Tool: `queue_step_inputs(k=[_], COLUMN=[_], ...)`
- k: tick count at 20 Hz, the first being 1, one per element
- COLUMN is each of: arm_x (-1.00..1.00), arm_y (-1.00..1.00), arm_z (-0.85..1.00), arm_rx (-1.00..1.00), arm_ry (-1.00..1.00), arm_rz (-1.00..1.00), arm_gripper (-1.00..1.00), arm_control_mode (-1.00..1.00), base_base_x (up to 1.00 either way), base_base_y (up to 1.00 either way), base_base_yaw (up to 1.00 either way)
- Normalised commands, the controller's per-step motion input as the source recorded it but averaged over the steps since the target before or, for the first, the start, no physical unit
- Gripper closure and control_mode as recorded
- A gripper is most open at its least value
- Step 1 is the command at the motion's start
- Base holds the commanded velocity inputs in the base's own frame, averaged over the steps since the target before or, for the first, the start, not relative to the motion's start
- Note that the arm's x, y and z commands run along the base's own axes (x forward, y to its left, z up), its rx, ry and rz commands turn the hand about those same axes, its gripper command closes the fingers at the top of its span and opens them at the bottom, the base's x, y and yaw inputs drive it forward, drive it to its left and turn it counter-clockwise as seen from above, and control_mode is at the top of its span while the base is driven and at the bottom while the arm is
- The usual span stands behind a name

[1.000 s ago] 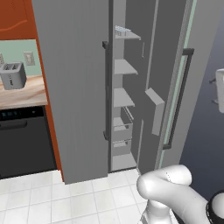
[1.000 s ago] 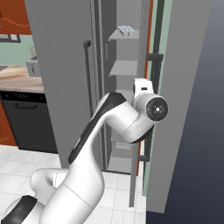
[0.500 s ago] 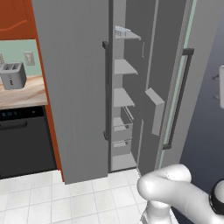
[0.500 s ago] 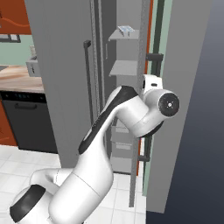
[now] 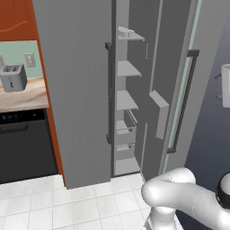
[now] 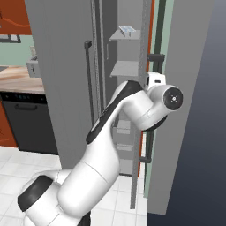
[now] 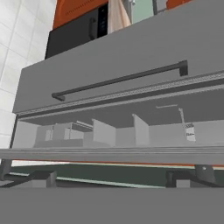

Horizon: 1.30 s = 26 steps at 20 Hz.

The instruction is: The ice cube tray has been filled with water. Take the tray and place it in the freezer to make ice. Close the freezer door after placing the tray.

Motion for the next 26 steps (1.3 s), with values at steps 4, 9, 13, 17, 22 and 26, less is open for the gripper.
queue_step_inputs(k=[4,9,13,17,22,26], arm_x=[0.24,0.23,0.26,0.19,0.02,0.0], arm_y=[0.0,0.0,0.0,0.0,0.0,0.0], arm_z=[-0.1,-0.1,-0.06,-0.06,-0.01,0.0], arm_rx=[0.0,0.0,0.0,0.0,0.0,0.02], arm_ry=[0.0,0.0,0.0,0.0,0.0,0.0], arm_rz=[0.0,0.0,0.0,0.0,-0.01,-0.07], arm_gripper=[-1.0,-1.0,-1.0,-1.0,-1.0,-1.0], arm_control_mode=[-1.0,-1.0,-1.0,-1.0,-1.0,-1.0], base_base_x=[0.0,0.0,0.0,0.0,0.0,0.0], base_base_y=[0.0,0.0,0.0,0.0,0.0,0.0], base_base_yaw=[0.0,0.0,0.0,0.0,0.0,0.0])
